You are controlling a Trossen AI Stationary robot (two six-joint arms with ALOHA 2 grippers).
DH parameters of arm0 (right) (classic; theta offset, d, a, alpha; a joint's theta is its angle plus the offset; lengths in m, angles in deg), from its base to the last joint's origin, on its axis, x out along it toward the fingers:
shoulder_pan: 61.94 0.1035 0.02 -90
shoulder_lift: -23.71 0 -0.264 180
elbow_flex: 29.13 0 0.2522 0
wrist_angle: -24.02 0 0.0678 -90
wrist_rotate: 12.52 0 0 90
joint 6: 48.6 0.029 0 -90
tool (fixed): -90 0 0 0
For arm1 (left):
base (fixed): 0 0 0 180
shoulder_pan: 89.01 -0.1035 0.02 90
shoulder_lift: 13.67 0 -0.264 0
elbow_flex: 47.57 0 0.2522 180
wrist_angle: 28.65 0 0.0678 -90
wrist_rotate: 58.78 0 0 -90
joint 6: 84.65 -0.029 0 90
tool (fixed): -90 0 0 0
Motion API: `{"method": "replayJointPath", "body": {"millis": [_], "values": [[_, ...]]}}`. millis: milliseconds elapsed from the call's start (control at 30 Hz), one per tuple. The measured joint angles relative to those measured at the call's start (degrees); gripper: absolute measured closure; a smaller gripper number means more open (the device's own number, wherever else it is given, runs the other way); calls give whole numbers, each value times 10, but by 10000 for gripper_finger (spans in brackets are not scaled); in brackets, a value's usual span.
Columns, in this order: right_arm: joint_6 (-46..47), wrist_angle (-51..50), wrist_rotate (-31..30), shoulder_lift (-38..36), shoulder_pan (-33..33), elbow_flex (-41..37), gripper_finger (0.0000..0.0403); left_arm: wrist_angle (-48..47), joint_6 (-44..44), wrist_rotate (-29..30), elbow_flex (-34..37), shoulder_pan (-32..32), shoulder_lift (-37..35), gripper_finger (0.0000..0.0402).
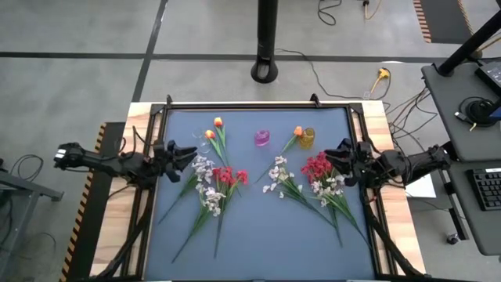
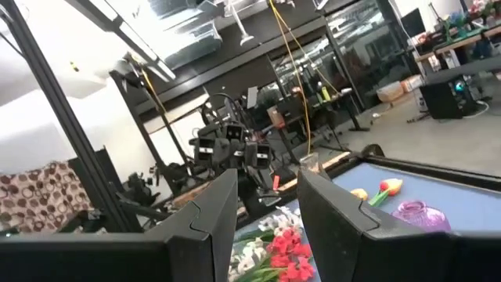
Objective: Sort flowers into vase by color
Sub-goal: Put the white flowers into the pink vase
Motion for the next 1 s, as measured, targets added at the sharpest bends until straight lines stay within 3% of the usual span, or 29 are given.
{"method": "replayJointPath", "body": {"millis": [567, 867, 1000], "values": [[5, 7, -6, 21, 0, 19, 275, 41, 3, -5, -2, 0, 123, 254], [-9, 0, -48, 168, 0, 101, 275, 94, -7, 24, -3, -1, 144, 254], [13, -93, -65, 239, 0, 168, 275, 108, -14, 22, -11, -1, 144, 254]]}}
